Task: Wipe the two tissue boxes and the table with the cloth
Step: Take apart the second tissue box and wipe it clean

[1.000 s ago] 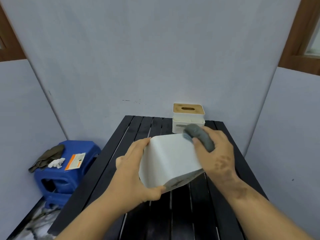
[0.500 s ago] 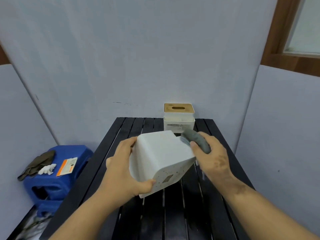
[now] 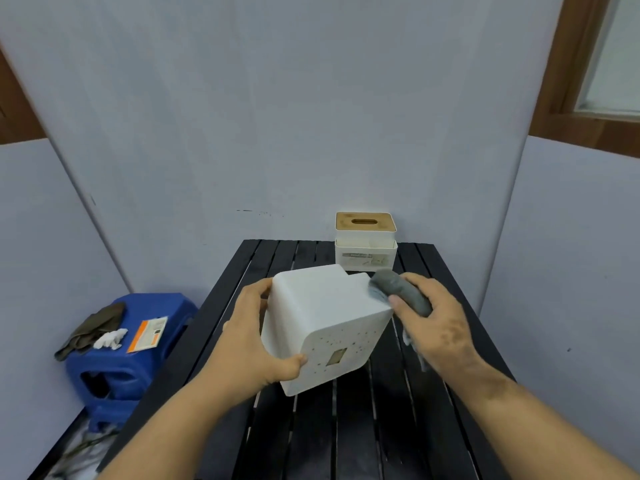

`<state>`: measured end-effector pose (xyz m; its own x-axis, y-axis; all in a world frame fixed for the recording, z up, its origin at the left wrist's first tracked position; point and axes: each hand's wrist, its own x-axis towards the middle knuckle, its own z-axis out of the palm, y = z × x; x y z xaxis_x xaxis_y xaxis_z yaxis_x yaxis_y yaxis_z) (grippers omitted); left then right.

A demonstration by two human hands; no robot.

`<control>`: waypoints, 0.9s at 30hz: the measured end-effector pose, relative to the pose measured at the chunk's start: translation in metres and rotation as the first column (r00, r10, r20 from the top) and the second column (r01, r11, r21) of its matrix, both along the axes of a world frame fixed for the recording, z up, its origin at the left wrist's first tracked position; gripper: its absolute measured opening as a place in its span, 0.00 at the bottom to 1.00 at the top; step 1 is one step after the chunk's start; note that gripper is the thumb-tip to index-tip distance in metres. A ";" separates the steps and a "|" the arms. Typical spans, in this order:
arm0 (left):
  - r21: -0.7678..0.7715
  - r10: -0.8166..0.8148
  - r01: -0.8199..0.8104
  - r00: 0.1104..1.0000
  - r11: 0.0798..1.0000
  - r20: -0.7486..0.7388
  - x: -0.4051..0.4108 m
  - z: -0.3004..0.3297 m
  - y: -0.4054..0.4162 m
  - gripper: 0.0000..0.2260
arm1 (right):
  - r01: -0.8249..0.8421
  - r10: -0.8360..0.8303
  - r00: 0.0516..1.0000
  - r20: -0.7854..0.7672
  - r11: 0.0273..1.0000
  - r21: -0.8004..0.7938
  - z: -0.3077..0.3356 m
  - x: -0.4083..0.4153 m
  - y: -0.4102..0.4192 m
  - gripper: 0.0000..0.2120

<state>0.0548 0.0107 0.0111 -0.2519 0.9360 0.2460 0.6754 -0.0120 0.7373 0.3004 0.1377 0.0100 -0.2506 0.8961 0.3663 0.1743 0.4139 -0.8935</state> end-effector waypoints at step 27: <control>-0.600 -0.456 -0.087 0.566 0.796 -0.687 0.068 0.108 0.073 0.37 | -0.148 0.121 0.988 -0.094 0.916 -0.373 -0.004 0.019 0.007 0.06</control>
